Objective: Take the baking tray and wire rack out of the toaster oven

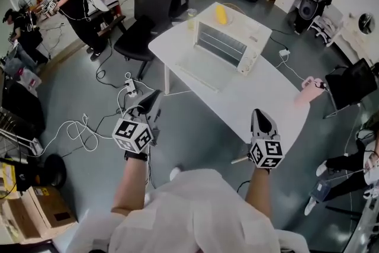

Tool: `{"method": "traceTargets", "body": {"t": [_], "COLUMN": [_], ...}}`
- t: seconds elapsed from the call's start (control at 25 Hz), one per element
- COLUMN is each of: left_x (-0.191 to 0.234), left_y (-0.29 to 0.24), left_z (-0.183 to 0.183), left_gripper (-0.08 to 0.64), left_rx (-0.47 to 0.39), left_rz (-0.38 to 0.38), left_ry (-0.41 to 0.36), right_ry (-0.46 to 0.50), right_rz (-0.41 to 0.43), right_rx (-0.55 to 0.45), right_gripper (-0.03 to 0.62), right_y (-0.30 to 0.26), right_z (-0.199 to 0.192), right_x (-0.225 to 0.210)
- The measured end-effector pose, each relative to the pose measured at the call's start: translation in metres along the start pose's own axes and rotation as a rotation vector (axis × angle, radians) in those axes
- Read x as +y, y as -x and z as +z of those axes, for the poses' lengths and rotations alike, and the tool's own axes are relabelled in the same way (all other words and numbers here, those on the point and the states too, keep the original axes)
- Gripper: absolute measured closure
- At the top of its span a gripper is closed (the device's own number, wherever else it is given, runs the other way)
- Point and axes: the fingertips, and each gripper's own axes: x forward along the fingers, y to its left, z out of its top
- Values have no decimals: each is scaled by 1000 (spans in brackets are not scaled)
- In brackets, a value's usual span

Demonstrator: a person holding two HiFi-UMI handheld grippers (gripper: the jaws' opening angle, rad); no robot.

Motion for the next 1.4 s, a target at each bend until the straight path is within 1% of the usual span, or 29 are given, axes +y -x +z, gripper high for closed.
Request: {"method": "traceTargets", "body": {"t": [0.16, 0.28, 0.56, 0.72, 0.92, 1.08, 1.24, 1.4], "left_x": [44, 63, 75, 79, 92, 97, 87, 76], "left_y": [-5, -12, -44, -71, -123, -183, -243, -290], "left_z": [-1, -4, -20, -25, -23, -32, -47, -66], "left_gripper": [537, 537, 537, 537, 537, 537, 537, 537], "left_rx": [7, 10, 38, 50, 59, 66, 102, 147], "left_rz": [-17, -34, -90, -101, -113, -139, -185, -213], "left_ry": [7, 19, 54, 47, 23, 43, 25, 18], "right_ry": [-45, -57, -45, -8, -1, 35, 59, 102], "right_rz": [-45, -68, -64, -48, -48, -35, -18, 18], "right_rx": [-3, 8, 37, 65, 109, 147, 183, 218], "right_gripper": [577, 575, 574, 574, 574, 568, 560, 555], "right_y": [-30, -43, -77, -103, -141, -178, -210, -239], "right_z": [0, -2, -8, -13, -26, -34, -44, -55], "right_x": [18, 27, 32, 26, -3, -29, -53, -68]}}
